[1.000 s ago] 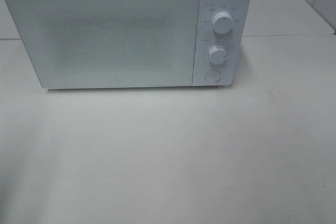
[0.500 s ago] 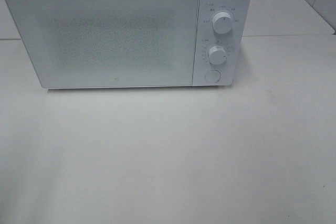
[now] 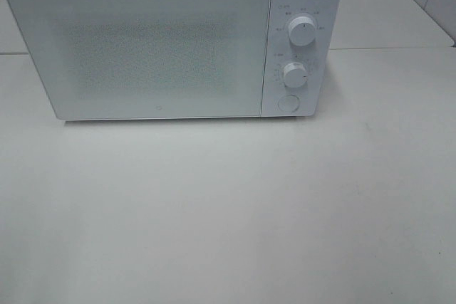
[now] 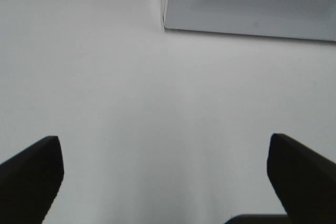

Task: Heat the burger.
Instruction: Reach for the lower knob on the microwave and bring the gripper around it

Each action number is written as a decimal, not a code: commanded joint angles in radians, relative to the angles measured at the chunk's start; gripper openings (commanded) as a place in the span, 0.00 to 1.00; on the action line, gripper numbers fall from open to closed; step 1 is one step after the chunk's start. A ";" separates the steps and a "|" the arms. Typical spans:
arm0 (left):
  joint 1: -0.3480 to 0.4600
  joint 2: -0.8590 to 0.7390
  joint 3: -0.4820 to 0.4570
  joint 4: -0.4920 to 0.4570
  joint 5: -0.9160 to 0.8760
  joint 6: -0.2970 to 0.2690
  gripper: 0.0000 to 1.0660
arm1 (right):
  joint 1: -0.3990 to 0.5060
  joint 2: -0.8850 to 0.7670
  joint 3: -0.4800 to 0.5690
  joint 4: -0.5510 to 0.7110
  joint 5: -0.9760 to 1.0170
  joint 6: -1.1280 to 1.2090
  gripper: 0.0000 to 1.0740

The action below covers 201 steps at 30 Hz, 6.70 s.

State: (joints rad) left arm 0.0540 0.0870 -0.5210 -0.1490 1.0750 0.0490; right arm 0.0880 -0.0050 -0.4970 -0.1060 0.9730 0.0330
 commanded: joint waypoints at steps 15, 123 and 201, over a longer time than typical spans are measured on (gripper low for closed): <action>0.005 -0.118 0.004 -0.006 -0.003 -0.002 0.92 | -0.004 -0.024 0.003 0.003 -0.014 0.006 0.68; 0.005 -0.117 0.004 -0.005 -0.003 -0.002 0.92 | -0.002 1.161 0.241 0.008 -1.630 0.124 0.68; 0.005 -0.117 0.004 0.000 -0.003 -0.002 0.92 | 0.636 1.951 -0.121 0.815 -2.260 -0.311 0.68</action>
State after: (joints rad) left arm 0.0550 -0.0050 -0.5210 -0.1490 1.0750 0.0490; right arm 0.7290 1.9310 -0.5960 0.7240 -1.2140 -0.2650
